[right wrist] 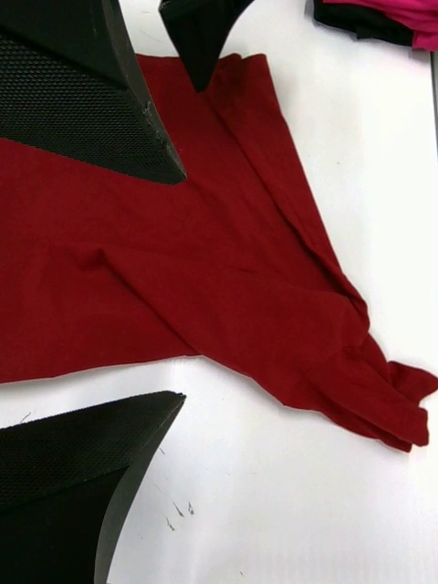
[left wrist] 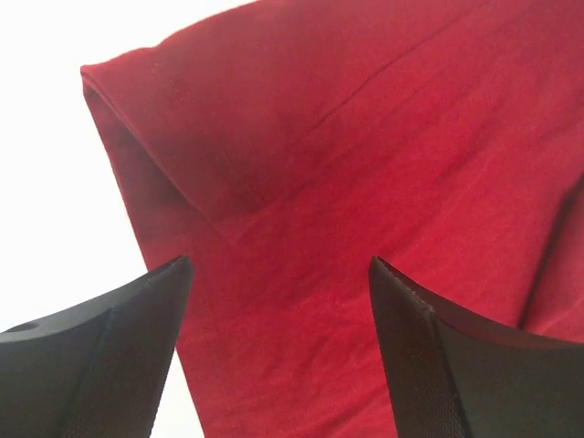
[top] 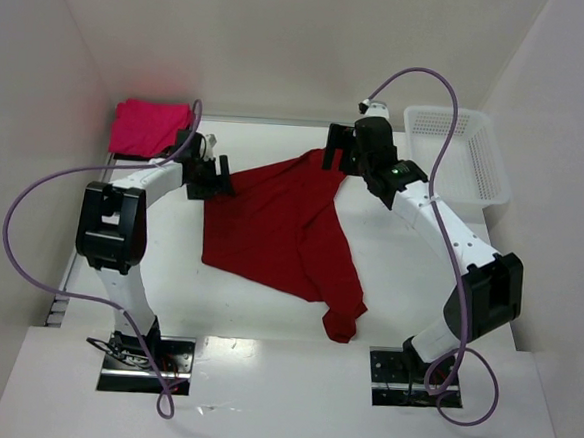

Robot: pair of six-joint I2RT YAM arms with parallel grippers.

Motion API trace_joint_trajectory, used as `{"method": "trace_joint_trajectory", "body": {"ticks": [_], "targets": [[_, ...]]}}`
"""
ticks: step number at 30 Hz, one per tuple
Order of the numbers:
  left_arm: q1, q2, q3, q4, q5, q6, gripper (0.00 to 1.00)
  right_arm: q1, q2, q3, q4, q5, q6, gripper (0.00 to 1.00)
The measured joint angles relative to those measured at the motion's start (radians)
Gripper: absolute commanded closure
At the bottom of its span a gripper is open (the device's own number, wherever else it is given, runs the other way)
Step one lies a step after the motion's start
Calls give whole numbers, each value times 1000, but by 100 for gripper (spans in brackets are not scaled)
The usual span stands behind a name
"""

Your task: Fold and stack the t-shirts

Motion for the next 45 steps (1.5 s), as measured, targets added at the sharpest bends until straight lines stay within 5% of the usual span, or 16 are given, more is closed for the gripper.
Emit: {"method": "trace_joint_trajectory", "body": {"ticks": [6,12,28,33,39,45], "targets": [[3,37,0,28,4,-23,17,0,12,0,0,0,1,0],[3,65,0,44,5,-28,36,0,13,0,1,5,1,0],[16,72,0,69,-26,-48,52,-7,12,0,3,11,1,0],[21,92,1,71,-40,-48,68,-7,12,0,3,13,1,0],[24,97,1,76,-50,-51,100,-7,12,0,3,15,1,0],[23,92,1,77,-54,-50,100,-36,14,0,8,19,12,0]]}}
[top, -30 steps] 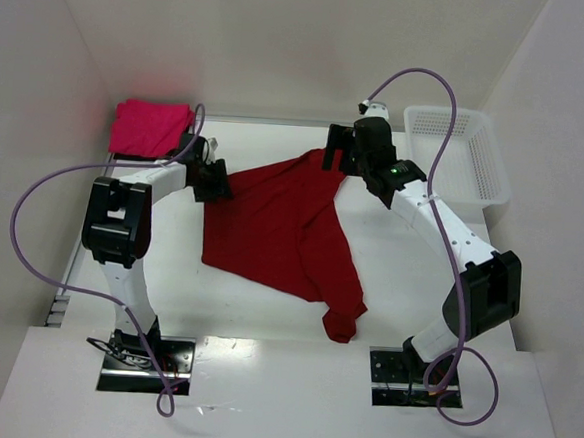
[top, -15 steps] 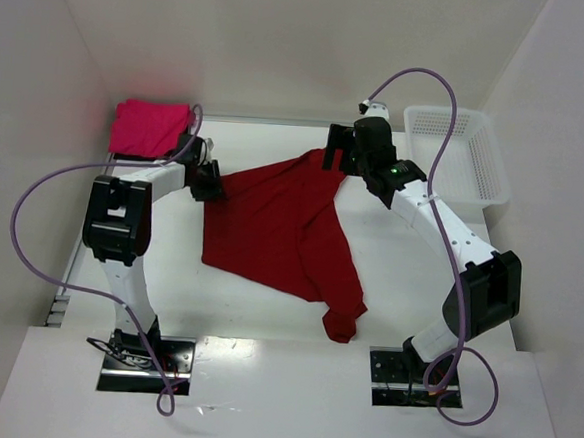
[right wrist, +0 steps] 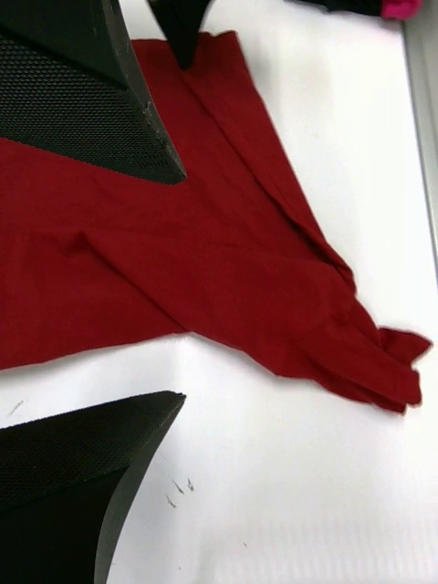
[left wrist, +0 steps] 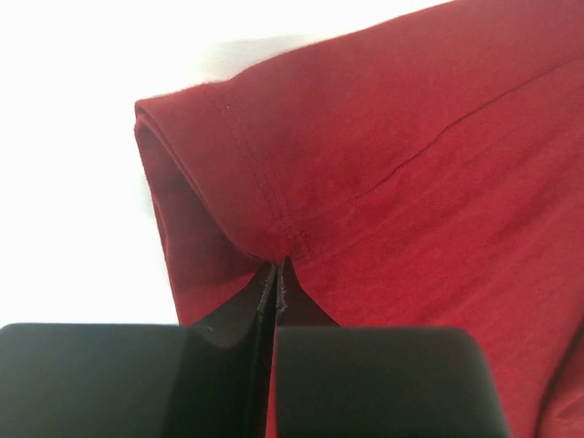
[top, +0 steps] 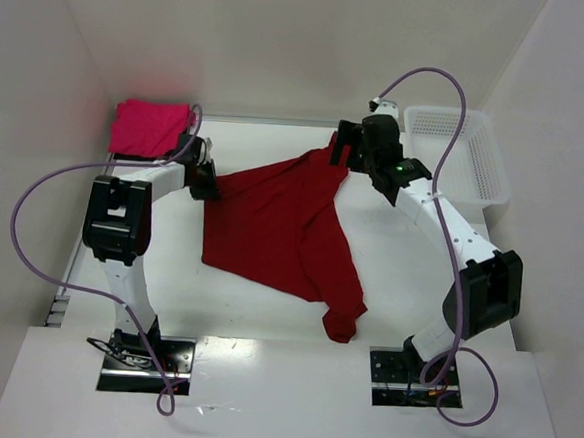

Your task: Fold and stack the t-shirts

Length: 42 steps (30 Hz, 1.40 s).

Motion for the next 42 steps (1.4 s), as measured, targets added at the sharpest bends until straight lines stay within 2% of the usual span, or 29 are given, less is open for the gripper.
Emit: {"method": "trace_joint_trajectory", "body": {"ticks": [5,12,19,26,34,38,42], "targets": [[0,-54,0,-6,2,1,100,-93,77,22,24,-2,28,0],[0,-216,69,-27,33,11,100,-151,339,154,26,-24,42,0],[1,-265,102,-49,42,13,100,-172,572,398,15,-61,68,0],[43,-310,119,-115,14,31,100,-213,652,462,13,-57,83,2],[100,-325,252,-177,-42,37,100,-229,754,575,6,-61,84,12],[100,-325,275,-198,-49,40,100,-229,834,659,-7,-94,85,17],[100,-325,276,-224,-55,55,100,-229,890,708,-13,-149,79,17]]}}
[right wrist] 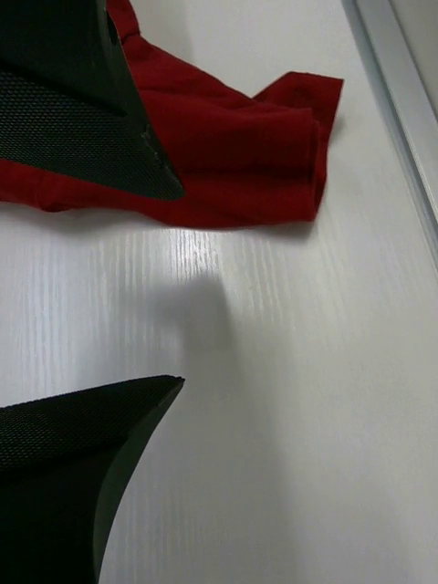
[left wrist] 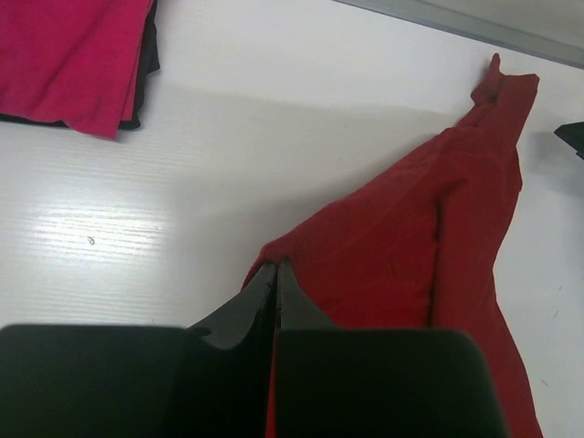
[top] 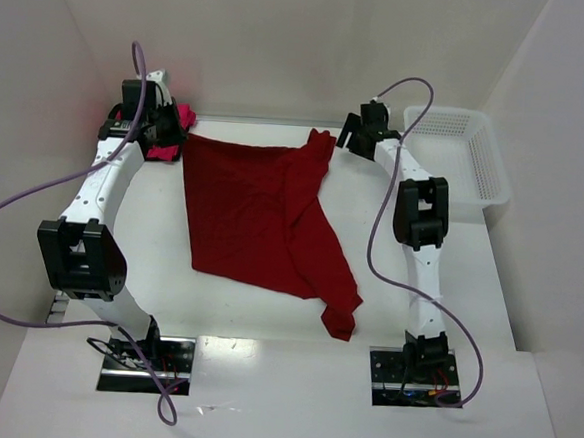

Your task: Fold and stack the t-shirts

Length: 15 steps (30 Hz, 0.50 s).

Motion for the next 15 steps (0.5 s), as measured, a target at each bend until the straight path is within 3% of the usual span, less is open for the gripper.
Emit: {"method": "trace_joint_trajectory", "body": {"ticks": [9,15], "targets": [[0,0,0,-29,-1,6,100,3,116,188,-21,-98,-30,17],[0,0,0,-32,5,6,100,17,182,303,-41,-112,-30,23]]}}
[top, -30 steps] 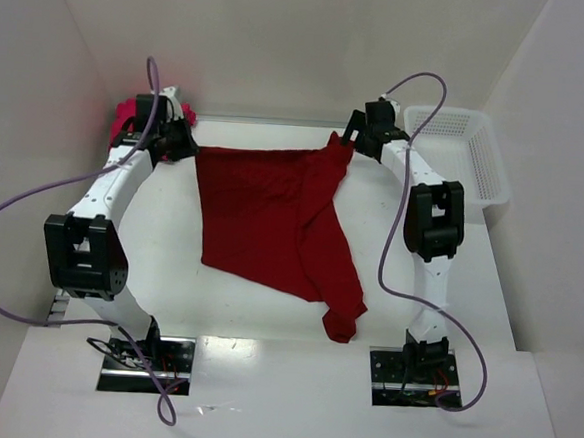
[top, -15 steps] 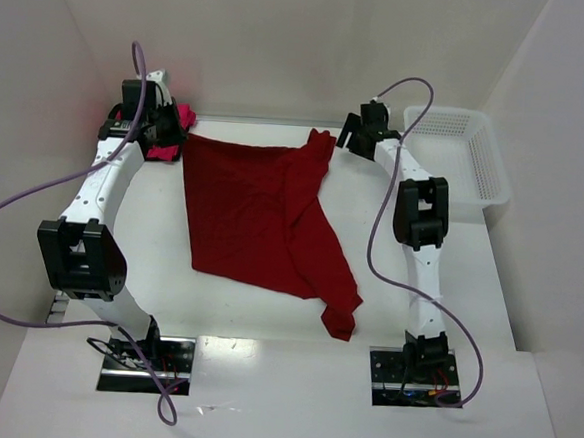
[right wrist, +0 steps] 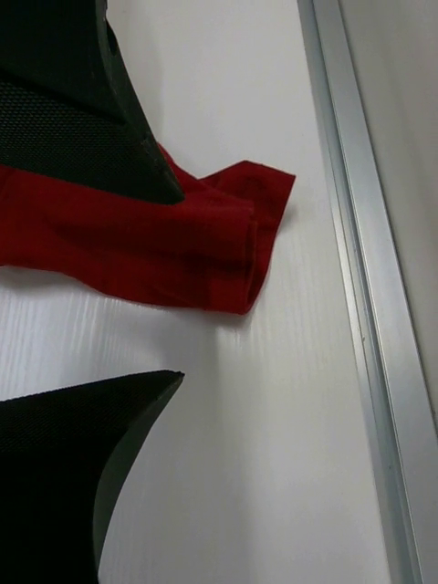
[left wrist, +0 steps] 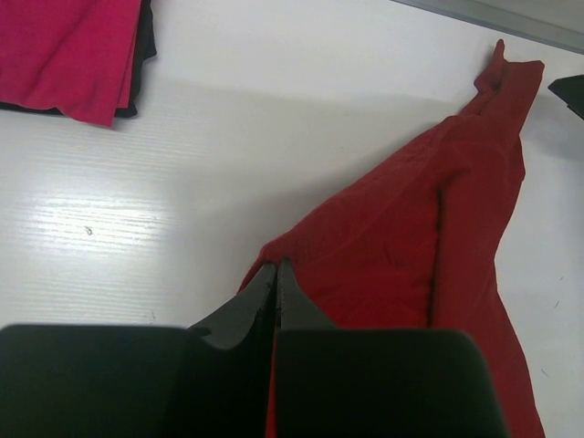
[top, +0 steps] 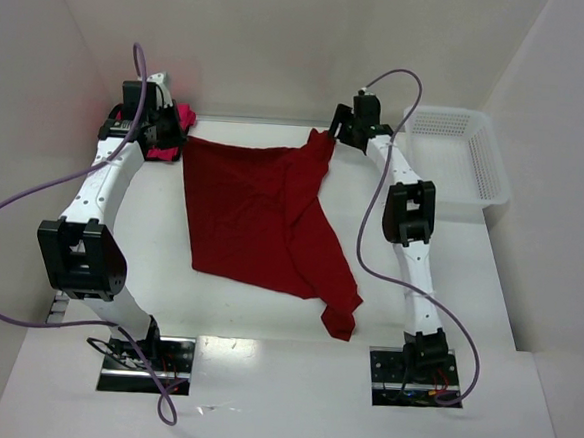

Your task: Fold and stack the t-shirts

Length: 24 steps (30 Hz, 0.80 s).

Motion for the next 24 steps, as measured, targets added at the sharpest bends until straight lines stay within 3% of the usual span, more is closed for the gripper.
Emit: {"method": "trace_joint_trajectory", "body": {"ticks": [3,5,13,18,20,21,24], "targets": [[0,0,0,-2,5,1,100,11,27,41,-11,3,0,26],[0,0,0,-3,6,1,100,18,40,50,-16,8,-1,34],[0,0,0,-3,27,2,100,30,71,58,-34,16,-3,39],[0,0,0,-3,37,2,100,31,79,73,-38,13,-4,68],[0,0,0,-3,40,2,100,31,91,84,-39,11,0,83],[0,0,0,-3,46,2,100,31,95,85,-38,11,-4,98],[2,0,0,-3,53,2,100,31,104,93,-39,7,3,100]]}}
